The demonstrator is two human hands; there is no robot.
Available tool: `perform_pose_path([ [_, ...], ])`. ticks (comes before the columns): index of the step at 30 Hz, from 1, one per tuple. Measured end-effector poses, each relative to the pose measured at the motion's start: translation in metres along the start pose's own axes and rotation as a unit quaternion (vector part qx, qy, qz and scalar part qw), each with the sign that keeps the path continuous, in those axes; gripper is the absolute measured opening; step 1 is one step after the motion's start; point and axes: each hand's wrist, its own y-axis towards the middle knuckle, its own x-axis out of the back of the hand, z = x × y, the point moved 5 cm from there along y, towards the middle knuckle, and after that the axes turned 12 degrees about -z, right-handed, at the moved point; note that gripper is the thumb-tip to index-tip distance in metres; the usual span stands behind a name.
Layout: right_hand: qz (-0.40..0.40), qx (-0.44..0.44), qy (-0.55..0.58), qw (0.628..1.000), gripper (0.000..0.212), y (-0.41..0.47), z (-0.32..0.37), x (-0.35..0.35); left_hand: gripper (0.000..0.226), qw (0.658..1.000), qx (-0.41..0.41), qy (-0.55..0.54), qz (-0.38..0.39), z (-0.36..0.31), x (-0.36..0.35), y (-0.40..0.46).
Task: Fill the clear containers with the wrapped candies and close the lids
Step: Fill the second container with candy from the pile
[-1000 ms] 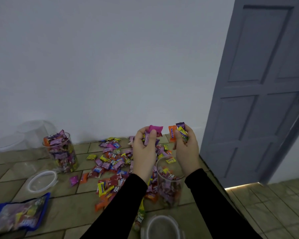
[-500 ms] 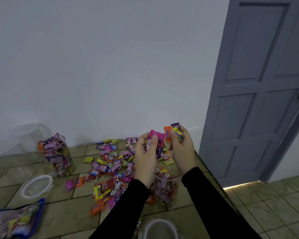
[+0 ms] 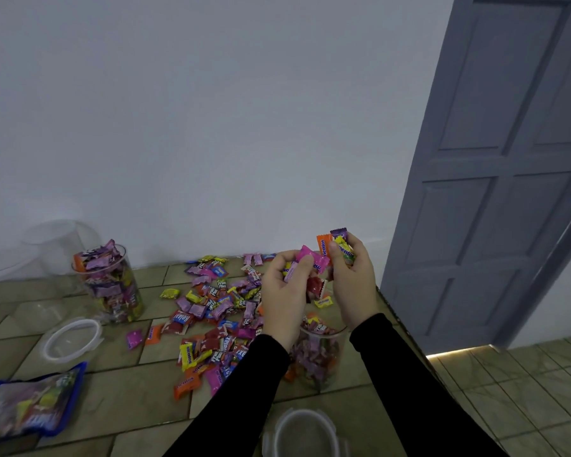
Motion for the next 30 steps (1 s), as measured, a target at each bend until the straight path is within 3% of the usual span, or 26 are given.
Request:
perform_pose_path([
  [6, -0.006, -0.007, 0.003, 1.0, 0.032, -0.001, 0.001, 0.001, 0.004, 0.999, 0.009, -0.039, 0.024, -0.004, -0.001, -0.004],
  [14, -0.007, -0.012, 0.007, 1.0, 0.029, -0.003, 0.002, 0.001, 0.019, 0.996, 0.019, -0.077, 0.048, -0.007, -0.001, -0.008],
  [17, -0.011, -0.011, 0.003, 1.0, 0.025, -0.003, 0.003, 0.002, 0.004, 0.996, 0.001, -0.082, 0.041, -0.004, 0.0, -0.005],
  [23, -0.005, 0.0, 0.0, 1.0, 0.023, -0.004, 0.006, 0.002, 0.019, 0.991, 0.012, -0.121, 0.058, -0.001, -0.001, -0.004],
  [27, -0.008, 0.0, 0.006, 1.0, 0.021, -0.005, 0.007, 0.002, 0.017, 0.994, -0.044, -0.102, 0.013, 0.007, 0.011, 0.005],
  [30, -0.003, -0.008, 0.017, 1.0, 0.022, -0.005, 0.01, 0.003, 0.03, 0.999, 0.032, -0.042, 0.004, 0.032, 0.016, 0.007],
])
